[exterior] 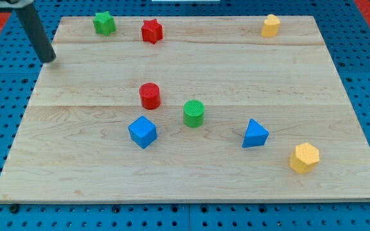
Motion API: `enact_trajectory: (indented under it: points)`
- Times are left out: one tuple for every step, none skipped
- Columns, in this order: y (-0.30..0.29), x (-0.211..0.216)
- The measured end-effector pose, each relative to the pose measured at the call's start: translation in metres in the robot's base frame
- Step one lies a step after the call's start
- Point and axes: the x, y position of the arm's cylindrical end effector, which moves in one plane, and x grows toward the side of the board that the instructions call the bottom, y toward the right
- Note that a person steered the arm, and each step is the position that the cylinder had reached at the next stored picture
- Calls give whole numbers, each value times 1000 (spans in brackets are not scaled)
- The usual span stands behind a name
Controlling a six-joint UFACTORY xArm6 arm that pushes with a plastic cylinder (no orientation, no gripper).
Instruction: Slide the green star closer to the red star
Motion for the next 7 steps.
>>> enact_trajectory:
  points:
    - [-17,-32]
    - [-17,-41]
    - [-3,-72]
    - [35,-104]
    - [84,-117]
    - [118,-112]
    - [122,-88]
